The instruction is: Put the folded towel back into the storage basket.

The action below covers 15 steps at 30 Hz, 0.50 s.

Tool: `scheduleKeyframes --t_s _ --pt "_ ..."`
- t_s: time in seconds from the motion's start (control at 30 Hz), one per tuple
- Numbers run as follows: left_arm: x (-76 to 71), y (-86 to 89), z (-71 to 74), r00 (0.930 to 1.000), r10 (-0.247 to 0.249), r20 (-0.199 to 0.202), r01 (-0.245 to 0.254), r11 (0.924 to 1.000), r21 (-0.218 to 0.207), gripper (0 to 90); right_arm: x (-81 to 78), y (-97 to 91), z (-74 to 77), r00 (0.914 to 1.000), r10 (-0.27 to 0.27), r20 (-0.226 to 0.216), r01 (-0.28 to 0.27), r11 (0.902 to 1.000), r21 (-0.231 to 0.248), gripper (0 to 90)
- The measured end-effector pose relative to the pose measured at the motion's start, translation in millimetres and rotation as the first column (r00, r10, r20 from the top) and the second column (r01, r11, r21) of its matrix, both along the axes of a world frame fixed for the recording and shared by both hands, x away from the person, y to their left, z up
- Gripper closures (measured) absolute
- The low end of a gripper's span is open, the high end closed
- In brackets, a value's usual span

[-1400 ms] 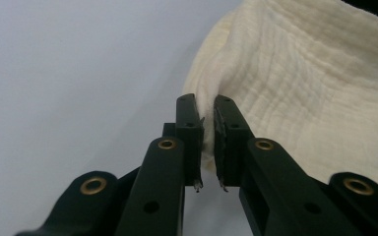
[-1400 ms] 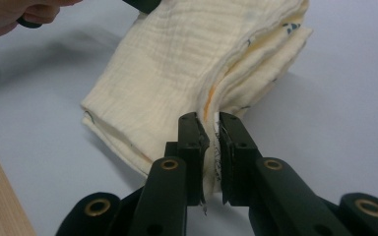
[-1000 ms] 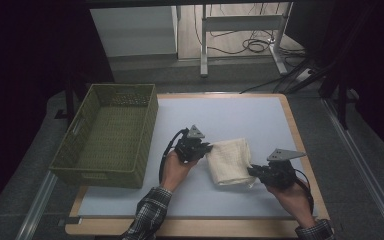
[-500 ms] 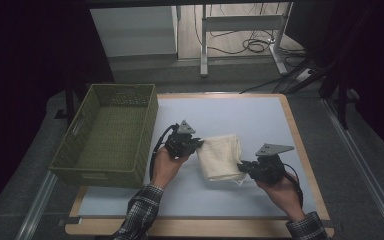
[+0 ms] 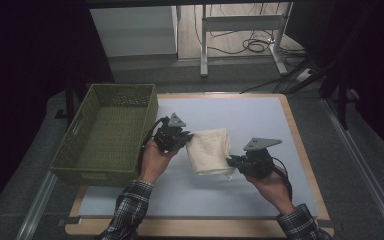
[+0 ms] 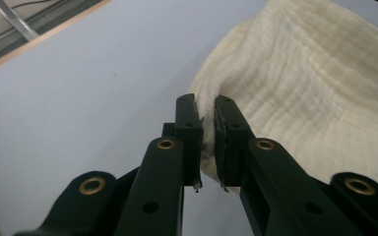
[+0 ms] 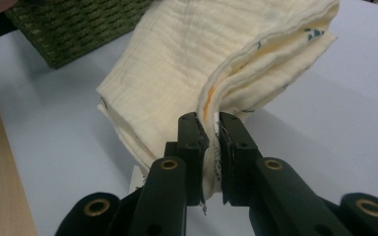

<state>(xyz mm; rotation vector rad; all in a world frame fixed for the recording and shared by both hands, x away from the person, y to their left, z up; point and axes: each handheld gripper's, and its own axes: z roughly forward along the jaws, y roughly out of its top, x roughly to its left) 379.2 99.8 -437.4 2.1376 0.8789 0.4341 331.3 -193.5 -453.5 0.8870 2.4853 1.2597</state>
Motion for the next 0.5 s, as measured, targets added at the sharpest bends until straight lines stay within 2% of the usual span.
scheduleKeyframes --t_s 0.23,0.5 --pt "0.1 14.3 18.9 0.9995 0.030 0.010 -0.030 0.9988 0.038 82.4 5.0 16.0 9.4 0.9998 0.014 0.013 -0.014 0.9998 0.015 80.6" --pt "3.7 28.0 28.9 0.9976 0.068 0.013 -0.069 0.9936 0.089 82.0 13.6 31.2 18.1 0.9997 0.021 0.011 -0.022 0.9990 0.039 80.6"
